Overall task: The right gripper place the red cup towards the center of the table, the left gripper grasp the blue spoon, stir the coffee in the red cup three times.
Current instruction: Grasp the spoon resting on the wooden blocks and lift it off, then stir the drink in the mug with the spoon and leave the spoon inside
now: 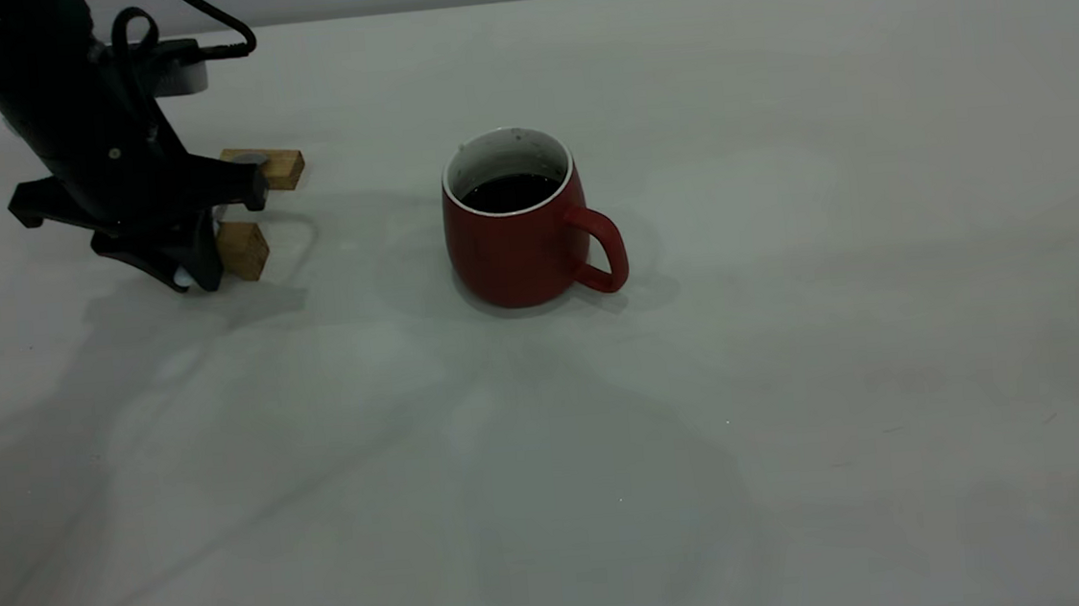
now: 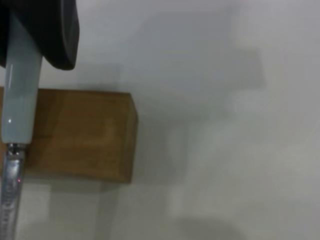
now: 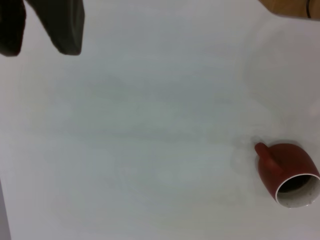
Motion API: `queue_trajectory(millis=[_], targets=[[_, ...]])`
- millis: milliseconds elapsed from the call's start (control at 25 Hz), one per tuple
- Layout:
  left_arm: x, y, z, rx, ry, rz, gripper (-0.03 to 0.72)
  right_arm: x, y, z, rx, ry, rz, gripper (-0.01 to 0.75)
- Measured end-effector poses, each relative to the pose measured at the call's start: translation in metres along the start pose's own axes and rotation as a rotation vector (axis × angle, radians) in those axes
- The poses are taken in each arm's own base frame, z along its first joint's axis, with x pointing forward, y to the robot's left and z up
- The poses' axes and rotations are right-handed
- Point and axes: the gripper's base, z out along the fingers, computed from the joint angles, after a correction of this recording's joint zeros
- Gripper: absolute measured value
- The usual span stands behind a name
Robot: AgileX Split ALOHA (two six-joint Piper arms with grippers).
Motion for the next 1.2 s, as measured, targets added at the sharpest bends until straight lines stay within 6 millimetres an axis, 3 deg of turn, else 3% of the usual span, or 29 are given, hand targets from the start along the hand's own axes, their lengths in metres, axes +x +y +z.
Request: queue_trajectory(millis=[160,360,520,720,880,1200], targets=[[-0.006,-0.005,-0.017,0.038,0.04,-0.105,0.167,0.0,0.0,0.0,0.0,0.0,0.0,0.23],[-0.025,-0.033,-0.089,0.287,0.09,-0.48,0.167,0.0,0.0,0.0,0.0,0.0,0.0,0.232],[-0.02,-0.06,-0.134,0.552,0.347,-0.913,0.167,0.0,0.0,0.0,0.0,0.0,0.0,0.235],[-0.023,-0.088,-0.161,0.8,0.67,-1.249,0.167,0.0,0.0,0.0,-0.001,0.0,0.0,0.236],[-0.022,-0.104,-0.153,0.841,0.783,-1.299,0.167,0.0,0.0,0.0,-0.001,0.0,0.0,0.236],[-0.019,-0.116,-0.097,0.807,0.894,-1.398,0.167,0.0,0.0,0.0,-0.002,0.0,0.001,0.236]])
